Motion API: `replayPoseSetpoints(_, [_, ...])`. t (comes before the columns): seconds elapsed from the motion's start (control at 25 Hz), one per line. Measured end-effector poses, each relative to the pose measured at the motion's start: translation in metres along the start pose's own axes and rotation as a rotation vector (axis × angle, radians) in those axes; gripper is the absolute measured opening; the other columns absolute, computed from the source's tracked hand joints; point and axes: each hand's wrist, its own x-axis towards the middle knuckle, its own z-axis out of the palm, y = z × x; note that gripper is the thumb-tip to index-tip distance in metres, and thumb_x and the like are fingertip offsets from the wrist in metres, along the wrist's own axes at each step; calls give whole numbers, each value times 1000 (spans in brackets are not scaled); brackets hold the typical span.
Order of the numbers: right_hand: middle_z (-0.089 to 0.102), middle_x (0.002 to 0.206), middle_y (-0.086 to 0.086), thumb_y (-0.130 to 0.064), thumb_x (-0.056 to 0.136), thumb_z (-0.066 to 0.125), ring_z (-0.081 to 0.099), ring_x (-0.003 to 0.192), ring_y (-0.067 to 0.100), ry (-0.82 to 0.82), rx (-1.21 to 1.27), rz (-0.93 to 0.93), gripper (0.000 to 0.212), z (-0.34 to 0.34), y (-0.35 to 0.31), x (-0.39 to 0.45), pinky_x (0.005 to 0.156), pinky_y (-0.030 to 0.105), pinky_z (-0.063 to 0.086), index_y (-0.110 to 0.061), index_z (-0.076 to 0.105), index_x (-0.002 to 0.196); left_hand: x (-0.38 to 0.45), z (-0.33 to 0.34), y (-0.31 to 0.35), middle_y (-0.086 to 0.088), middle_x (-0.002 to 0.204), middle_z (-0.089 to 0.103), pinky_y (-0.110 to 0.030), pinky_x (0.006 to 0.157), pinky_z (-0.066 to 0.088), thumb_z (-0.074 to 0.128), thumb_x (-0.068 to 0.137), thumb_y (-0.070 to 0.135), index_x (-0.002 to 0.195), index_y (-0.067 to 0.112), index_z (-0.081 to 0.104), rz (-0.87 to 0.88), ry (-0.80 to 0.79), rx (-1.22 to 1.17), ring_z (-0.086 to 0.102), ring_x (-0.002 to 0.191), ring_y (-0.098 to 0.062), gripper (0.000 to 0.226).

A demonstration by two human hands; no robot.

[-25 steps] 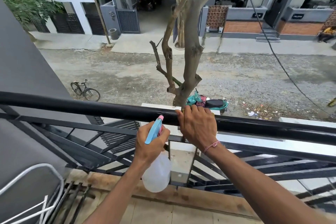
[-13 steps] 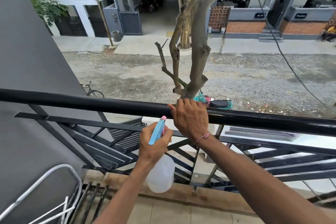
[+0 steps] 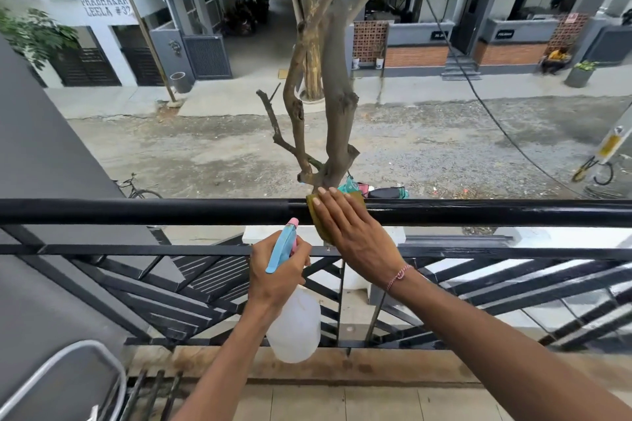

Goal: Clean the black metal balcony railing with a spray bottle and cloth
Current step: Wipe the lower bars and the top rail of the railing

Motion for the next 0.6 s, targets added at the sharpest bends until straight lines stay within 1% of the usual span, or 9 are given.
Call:
replayPoseSetpoints(0.04, [3,166,23,-7,100,13,5,154,38,-12,-4,-8,60,0,9,-11,125,50,11,1,2,158,-2,5,1,-16,69,63,-39,52,56,65,87,21,74,3,63,2,-6,14,62,64,-20,23])
replayPoseSetpoints(0.08, [-2,166,23,-7,99,12,0,154,37,-22,-5,3,61,-1,19,-24,125,50,10,0,-1,158,-4,11,2,-17,70,64,-39,53,56,66,90,16,74,3,63,0,-14,27,62,64,-20,21])
replayPoseSetpoints(0.12, [-4,166,23,-5,98,18,-3,154,37,-32,-7,28,63,-3,30,-36,125,50,11,-1,-2,158,-5,16,2,-18,71,64,-38,54,55,65,92,11,75,3,64,-3,-22,37,62,64,-20,20])
replayPoseSetpoints(0.2, [-7,166,23,-5,95,38,-5,154,36,-59,-3,92,75,-5,52,-62,125,50,12,-1,-3,158,-9,28,4,-20,72,63,-36,53,55,65,93,8,75,3,65,-11,-35,47,62,64,-21,19])
replayPoseSetpoints(0.28, [-6,166,22,-12,93,51,-5,154,35,-104,-3,167,86,-7,77,-87,125,51,13,-2,-3,158,-14,41,8,-24,74,63,-32,50,55,66,94,8,77,1,65,-7,-39,59,61,64,-22,18])
replayPoseSetpoints(0.36, [0,165,24,-16,90,54,-1,154,35,-142,5,283,89,-11,104,-111,125,52,12,-1,0,159,-17,52,10,-25,74,62,-31,48,54,66,94,8,79,-2,64,-22,-39,54,61,64,-23,18])
replayPoseSetpoints(0.48, [25,156,27,-11,88,52,19,149,40,-161,8,493,77,-18,134,-133,124,53,13,3,16,155,-22,65,14,-27,75,61,-36,48,55,66,93,11,79,-1,63,-17,-36,50,61,65,-32,19])
replayPoseSetpoints(0.56, [35,145,25,-11,85,48,29,141,42,-151,27,612,68,-19,128,-125,123,53,16,3,27,148,-22,68,15,-27,76,60,-42,50,56,66,92,14,78,1,63,-6,-33,67,63,68,-37,20])
replayPoseSetpoints(0.6, [36,141,25,-12,83,45,32,137,42,-149,46,651,66,-19,118,-115,122,54,17,3,30,145,-23,68,16,-27,76,61,-40,49,56,66,93,13,78,1,64,-9,-28,70,63,67,-34,19])
